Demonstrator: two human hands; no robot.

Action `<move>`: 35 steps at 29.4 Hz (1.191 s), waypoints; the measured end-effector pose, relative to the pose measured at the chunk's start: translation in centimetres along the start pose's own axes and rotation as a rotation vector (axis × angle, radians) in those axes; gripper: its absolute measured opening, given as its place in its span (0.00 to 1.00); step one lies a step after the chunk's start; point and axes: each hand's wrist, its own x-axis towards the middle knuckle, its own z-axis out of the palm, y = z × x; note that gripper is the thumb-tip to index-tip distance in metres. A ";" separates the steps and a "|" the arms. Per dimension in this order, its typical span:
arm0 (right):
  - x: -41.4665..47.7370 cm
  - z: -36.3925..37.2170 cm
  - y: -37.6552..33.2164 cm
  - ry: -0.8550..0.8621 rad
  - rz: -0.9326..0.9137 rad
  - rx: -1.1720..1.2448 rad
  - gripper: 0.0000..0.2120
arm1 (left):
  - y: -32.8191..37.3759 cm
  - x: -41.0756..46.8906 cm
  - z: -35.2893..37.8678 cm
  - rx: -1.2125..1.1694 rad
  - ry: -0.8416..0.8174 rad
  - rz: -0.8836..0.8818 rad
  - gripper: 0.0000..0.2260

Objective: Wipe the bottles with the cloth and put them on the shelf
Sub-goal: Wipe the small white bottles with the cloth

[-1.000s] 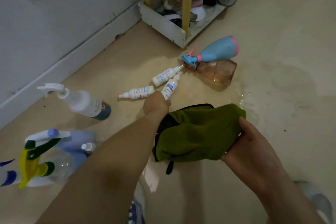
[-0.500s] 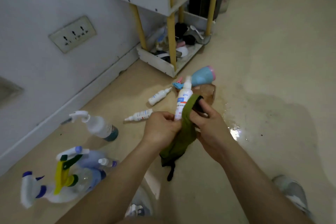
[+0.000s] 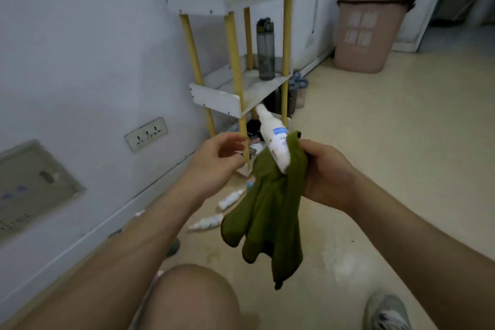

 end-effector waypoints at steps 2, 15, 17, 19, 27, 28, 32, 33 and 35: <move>-1.9 0.4 -2.1 -0.107 -0.028 0.014 0.24 | 2.0 0.3 0.1 -0.054 -0.131 -0.086 0.18; -4.7 -0.8 -4.0 0.009 -0.271 -0.378 0.12 | 6.5 -3.7 1.6 -0.226 0.027 -0.006 0.10; -4.1 0.1 -2.9 0.032 -0.381 -0.314 0.13 | 7.2 -4.6 3.0 -0.426 -0.080 -0.022 0.10; -3.7 1.2 -2.1 0.033 -0.415 -0.223 0.12 | 6.6 -4.6 3.9 -0.411 -0.125 0.065 0.14; -2.3 4.1 0.6 -0.012 -0.223 0.156 0.14 | 3.5 -2.4 5.3 0.030 0.324 0.163 0.16; -2.3 4.3 0.9 -0.014 -0.233 0.134 0.13 | 3.5 -2.1 5.6 -0.015 0.361 0.100 0.17; -2.2 5.1 1.9 -0.005 -0.287 -0.023 0.12 | 3.6 -0.9 5.9 -0.357 0.392 -0.125 0.24; -2.0 5.3 2.0 0.015 -0.319 -0.068 0.12 | 3.7 -0.8 5.8 -0.453 0.364 -0.139 0.25; -1.7 5.3 2.1 0.033 -0.375 -0.135 0.13 | 3.9 -0.7 5.2 -0.548 0.321 -0.132 0.24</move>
